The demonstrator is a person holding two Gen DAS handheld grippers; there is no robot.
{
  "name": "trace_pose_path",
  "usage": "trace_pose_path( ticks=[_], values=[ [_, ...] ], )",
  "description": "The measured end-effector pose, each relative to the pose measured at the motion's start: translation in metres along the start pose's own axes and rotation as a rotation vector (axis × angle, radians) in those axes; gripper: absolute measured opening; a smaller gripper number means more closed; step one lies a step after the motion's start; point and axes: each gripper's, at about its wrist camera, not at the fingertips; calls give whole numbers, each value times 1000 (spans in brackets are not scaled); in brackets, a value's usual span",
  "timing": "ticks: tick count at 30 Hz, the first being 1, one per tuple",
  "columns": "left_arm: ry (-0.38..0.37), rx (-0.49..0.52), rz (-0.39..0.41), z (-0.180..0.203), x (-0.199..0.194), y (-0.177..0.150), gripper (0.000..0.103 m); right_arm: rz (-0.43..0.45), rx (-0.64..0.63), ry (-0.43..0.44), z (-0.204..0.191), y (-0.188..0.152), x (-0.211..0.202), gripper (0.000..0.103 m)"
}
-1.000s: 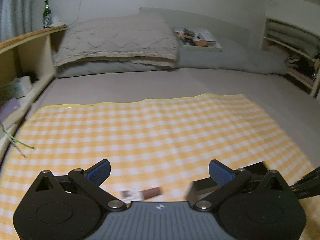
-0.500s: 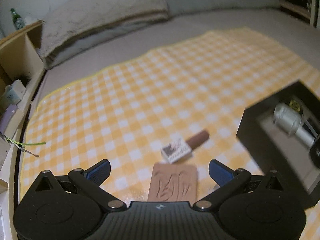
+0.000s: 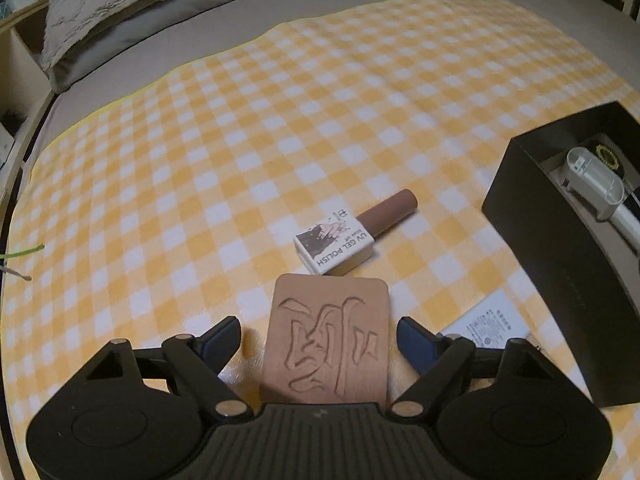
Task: Organize rigid objects
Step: 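Return the left tool and grasp the carved wooden block, then carry the carved block with the left tool into the box and release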
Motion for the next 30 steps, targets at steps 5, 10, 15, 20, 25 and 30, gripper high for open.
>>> trace_pose_path(
  ticks=[5, 10, 15, 20, 25, 30],
  values=[
    [30, 22, -15, 7, 7, 4, 77, 0, 1, -1, 0, 0, 1, 5],
    [-4, -59, -25, 4, 9, 7, 64, 0, 1, -2, -1, 0, 1, 5],
    [4, -141, -32, 0, 8, 4, 64, 1, -2, -4, -1, 1, 1, 5],
    [27, -266, -36, -16, 3, 0, 64, 0, -1, -4, -2, 1, 1, 5],
    [10, -391, 24, -33, -20, -6, 64, 0, -1, -3, -2, 1, 1, 5],
    [-62, -494, 108, -39, -49, -7, 64, 0, -2, -6, -3, 2, 1, 5]
  ],
)
Point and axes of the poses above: each gripper's, at about its wrist camera, not at the fingertips, and x roughly the way its jaws point, z to its right, y to its top, and after that the axes turned 7 degrees about -z, right-handed
